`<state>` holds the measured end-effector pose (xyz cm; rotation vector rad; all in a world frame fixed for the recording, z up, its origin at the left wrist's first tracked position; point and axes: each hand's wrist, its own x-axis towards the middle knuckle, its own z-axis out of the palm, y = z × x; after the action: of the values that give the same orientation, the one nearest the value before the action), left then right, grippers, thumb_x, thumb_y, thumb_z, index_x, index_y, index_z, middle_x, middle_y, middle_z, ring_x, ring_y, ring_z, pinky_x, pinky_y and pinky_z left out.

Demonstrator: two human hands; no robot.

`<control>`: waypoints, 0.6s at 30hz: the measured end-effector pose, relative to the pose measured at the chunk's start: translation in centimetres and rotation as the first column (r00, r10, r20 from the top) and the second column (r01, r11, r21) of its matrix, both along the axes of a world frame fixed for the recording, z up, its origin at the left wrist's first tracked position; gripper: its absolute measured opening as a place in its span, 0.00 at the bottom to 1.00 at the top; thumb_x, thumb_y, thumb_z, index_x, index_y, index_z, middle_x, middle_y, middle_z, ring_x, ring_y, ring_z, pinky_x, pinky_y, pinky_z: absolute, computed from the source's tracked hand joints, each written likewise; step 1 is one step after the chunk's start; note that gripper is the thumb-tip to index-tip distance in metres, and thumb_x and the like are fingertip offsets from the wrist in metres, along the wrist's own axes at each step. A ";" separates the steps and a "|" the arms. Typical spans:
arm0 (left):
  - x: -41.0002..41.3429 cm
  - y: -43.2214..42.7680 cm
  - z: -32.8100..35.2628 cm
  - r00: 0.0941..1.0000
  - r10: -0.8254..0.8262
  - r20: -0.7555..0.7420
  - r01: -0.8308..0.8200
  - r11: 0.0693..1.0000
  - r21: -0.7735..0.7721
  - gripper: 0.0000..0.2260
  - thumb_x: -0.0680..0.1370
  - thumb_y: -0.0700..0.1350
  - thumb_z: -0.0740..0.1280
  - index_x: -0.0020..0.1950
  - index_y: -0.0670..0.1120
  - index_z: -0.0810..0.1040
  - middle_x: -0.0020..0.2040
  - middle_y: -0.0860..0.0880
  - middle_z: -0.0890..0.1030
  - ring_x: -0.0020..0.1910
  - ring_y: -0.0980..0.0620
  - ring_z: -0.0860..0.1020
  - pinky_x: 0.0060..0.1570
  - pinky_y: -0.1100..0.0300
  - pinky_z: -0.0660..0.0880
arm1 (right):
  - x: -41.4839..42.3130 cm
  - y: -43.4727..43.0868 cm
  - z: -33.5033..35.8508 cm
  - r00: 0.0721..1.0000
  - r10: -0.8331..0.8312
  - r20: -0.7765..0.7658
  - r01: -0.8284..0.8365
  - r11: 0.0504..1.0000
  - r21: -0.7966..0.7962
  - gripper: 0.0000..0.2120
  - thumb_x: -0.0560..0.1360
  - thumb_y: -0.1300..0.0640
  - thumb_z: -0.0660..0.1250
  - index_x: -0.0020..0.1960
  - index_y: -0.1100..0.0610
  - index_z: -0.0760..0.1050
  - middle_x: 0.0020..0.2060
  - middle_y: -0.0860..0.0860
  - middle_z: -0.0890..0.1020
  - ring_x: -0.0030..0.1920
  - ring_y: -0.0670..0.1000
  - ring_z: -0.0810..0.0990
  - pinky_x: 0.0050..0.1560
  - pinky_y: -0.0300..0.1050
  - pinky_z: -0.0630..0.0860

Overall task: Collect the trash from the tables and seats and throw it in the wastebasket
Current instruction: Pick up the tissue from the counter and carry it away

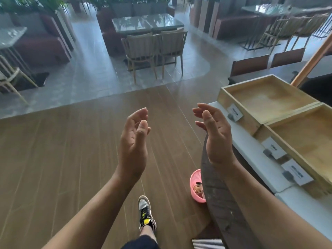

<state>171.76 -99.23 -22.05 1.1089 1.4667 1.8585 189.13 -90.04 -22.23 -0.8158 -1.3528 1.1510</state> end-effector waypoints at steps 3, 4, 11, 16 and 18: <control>-4.1 5.5 -0.1 1.000 -0.022 -0.014 0.022 0.999 0.024 0.21 0.78 0.59 0.61 0.67 0.51 0.76 0.67 0.52 0.80 0.69 0.54 0.78 0.69 0.44 0.77 | -3.9 5.3 -0.1 0.999 -0.039 -0.004 0.039 0.999 0.011 0.17 0.82 0.52 0.61 0.65 0.60 0.78 0.57 0.55 0.85 0.62 0.58 0.82 0.66 0.62 0.78; -5.7 7.4 0.0 0.999 -0.029 -0.022 0.030 0.999 0.032 0.21 0.78 0.59 0.61 0.67 0.52 0.76 0.67 0.52 0.80 0.69 0.54 0.78 0.69 0.44 0.77 | -5.4 7.1 0.0 0.999 -0.045 -0.001 0.045 0.999 0.015 0.17 0.82 0.52 0.61 0.65 0.59 0.78 0.57 0.54 0.85 0.62 0.59 0.82 0.66 0.62 0.77; -17.0 20.7 1.8 0.995 -0.077 -0.064 0.080 0.996 0.045 0.22 0.78 0.59 0.60 0.68 0.50 0.76 0.67 0.52 0.80 0.69 0.53 0.78 0.69 0.43 0.77 | -15.2 19.4 2.1 0.995 -0.100 -0.022 0.101 0.994 0.031 0.14 0.82 0.50 0.62 0.63 0.52 0.79 0.56 0.49 0.85 0.62 0.53 0.83 0.64 0.53 0.80; -21.9 28.8 2.5 0.993 -0.110 -0.045 0.112 0.992 0.051 0.24 0.78 0.59 0.60 0.69 0.47 0.76 0.66 0.54 0.80 0.69 0.55 0.78 0.68 0.48 0.78 | -19.5 26.3 2.7 0.994 -0.105 -0.041 0.105 0.994 -0.011 0.15 0.82 0.51 0.62 0.65 0.55 0.79 0.58 0.51 0.85 0.64 0.52 0.82 0.65 0.49 0.80; -23.1 31.7 2.6 0.991 -0.126 -0.044 0.128 0.990 0.056 0.23 0.78 0.59 0.60 0.68 0.48 0.76 0.66 0.54 0.80 0.69 0.55 0.79 0.68 0.49 0.78 | -20.6 29.1 2.7 0.992 -0.121 -0.044 0.120 0.993 -0.017 0.16 0.82 0.51 0.62 0.66 0.56 0.78 0.60 0.53 0.84 0.65 0.52 0.82 0.68 0.52 0.79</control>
<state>148.64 -67.51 -19.40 1.2447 1.3378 1.8112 168.49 -60.94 -19.49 -0.8656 -1.2423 1.0795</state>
